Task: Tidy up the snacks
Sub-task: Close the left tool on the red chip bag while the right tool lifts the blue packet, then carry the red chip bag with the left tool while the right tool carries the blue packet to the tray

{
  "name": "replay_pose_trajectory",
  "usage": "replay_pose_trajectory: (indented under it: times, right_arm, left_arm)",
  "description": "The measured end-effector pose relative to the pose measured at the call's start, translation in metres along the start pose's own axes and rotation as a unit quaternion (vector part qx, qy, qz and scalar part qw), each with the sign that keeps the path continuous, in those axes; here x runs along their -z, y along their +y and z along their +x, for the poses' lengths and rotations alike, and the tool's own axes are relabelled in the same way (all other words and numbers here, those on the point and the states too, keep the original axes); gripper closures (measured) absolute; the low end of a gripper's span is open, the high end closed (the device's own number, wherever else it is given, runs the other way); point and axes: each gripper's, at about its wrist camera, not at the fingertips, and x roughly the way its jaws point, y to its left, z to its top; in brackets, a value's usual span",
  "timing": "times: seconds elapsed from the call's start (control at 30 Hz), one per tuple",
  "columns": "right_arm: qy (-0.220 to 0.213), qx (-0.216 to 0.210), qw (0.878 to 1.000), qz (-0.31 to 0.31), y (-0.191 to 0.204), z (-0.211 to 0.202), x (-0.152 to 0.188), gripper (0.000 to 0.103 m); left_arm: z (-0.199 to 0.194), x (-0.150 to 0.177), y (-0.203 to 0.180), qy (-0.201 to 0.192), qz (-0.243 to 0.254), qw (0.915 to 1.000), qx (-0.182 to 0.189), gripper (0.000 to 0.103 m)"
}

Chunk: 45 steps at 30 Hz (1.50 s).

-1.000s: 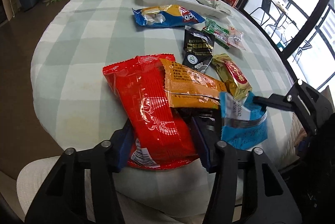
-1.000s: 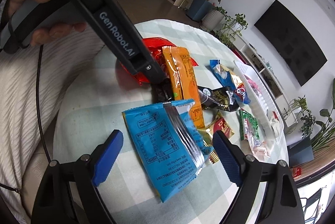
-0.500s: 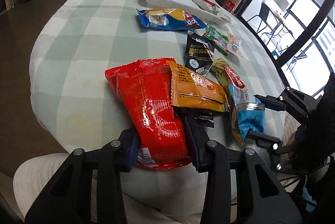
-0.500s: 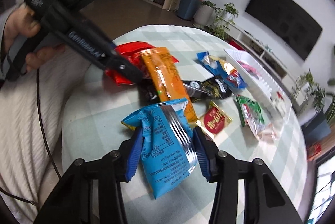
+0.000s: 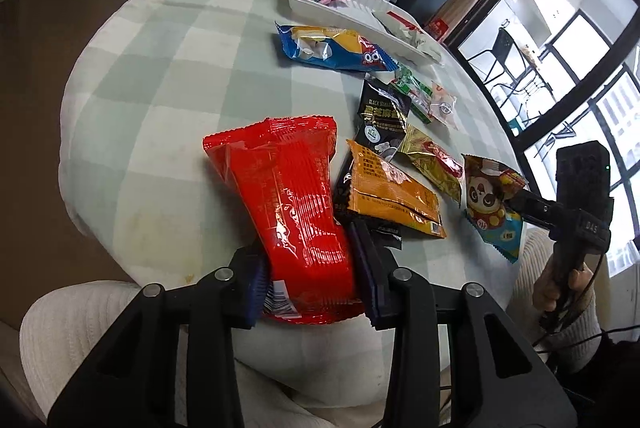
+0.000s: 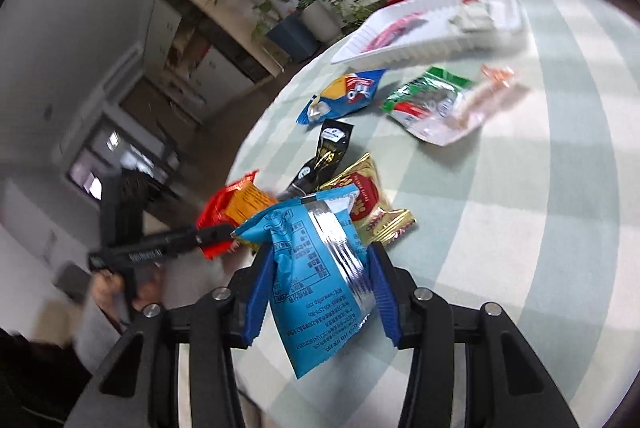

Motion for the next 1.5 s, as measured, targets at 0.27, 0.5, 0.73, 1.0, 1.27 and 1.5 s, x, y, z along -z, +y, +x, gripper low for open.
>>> replay_pose_trajectory:
  times: [0.27,0.5,0.73,1.0,1.27,1.5]
  right_arm:
    - [-0.017,-0.103,0.986,0.128,-0.034,-0.017,0.004,0.053]
    - [-0.037,-0.144,0.975,0.164,-0.039,-0.028,-0.003,0.053]
    - [-0.056,-0.174,0.964,0.191,-0.048,-0.036,-0.017,0.053]
    - [-0.081,-0.182,0.96,0.196,-0.053,-0.046,-0.044,0.053]
    - [-0.115,-0.18,0.957,0.198,-0.061,-0.052,-0.089,0.053]
    - [-0.135,-0.166,0.958,0.191,-0.07,-0.05,-0.132,0.053]
  left_arm:
    - [-0.011,-0.002,0.007,-0.01,-0.021,0.9996,0.016,0.069]
    - [-0.02,-0.013,0.0,-0.023,-0.016,0.9994,0.023,0.069]
    - [-0.02,-0.032,-0.009,-0.029,-0.003,0.9991,0.03,0.069]
    - [-0.017,-0.069,-0.02,-0.041,0.016,0.9985,0.032,0.069]
    - [-0.008,-0.121,-0.026,-0.055,0.032,0.9974,0.034,0.069]
    - [0.013,-0.173,-0.034,-0.059,0.047,0.9965,0.037,0.069]
